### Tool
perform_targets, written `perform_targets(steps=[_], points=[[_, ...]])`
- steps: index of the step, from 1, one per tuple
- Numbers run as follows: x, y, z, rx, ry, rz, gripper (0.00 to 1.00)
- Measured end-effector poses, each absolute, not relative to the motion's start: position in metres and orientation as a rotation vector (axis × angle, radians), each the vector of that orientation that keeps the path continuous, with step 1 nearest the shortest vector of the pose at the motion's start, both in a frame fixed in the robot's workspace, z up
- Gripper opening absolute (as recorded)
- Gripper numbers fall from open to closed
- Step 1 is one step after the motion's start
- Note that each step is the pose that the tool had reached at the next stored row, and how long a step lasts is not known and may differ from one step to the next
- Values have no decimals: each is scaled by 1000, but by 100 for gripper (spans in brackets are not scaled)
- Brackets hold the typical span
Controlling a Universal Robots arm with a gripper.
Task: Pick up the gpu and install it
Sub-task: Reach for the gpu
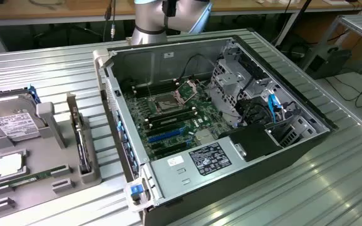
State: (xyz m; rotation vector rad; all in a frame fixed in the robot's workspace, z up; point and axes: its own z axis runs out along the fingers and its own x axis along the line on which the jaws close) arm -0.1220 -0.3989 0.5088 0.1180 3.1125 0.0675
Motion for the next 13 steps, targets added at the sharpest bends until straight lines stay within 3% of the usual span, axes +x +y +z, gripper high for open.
perform_targets(steps=[13], points=[[-124,-400,512,118,3112,68,11]])
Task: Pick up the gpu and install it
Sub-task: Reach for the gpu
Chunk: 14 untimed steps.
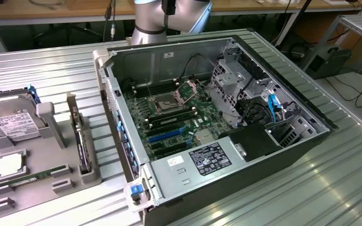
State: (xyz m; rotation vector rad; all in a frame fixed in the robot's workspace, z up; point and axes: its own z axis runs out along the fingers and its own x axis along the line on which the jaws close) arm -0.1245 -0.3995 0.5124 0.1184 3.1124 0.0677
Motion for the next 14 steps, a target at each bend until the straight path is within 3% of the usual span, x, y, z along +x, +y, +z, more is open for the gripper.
perform_targets(steps=[14], points=[[-206,-411,490,118,3113,67,11]])
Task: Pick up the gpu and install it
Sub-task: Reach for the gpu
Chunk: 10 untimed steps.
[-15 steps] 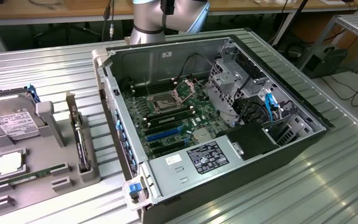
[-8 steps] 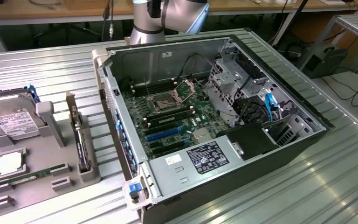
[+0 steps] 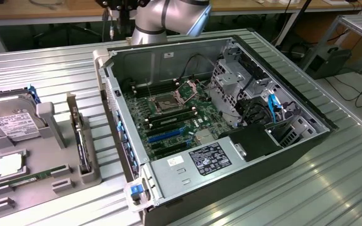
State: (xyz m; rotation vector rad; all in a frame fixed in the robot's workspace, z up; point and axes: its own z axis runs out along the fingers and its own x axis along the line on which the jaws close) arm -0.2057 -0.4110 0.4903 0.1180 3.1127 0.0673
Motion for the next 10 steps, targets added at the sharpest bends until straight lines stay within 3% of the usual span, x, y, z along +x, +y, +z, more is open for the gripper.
perform_targets(steps=[10], points=[[-260,-419,468,118,3112,68,11]])
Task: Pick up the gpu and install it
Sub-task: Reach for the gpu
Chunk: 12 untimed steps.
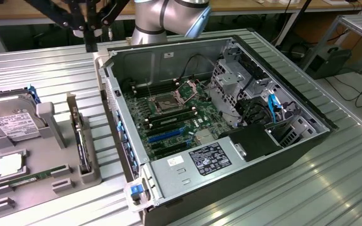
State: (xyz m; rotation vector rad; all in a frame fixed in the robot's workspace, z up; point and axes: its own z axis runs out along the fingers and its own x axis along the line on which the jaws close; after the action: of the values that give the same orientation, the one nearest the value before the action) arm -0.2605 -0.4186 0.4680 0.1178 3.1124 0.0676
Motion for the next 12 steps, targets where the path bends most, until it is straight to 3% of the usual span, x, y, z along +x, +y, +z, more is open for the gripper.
perform_targets(steps=[12], points=[[-304,-431,441,118,3112,68,11]])
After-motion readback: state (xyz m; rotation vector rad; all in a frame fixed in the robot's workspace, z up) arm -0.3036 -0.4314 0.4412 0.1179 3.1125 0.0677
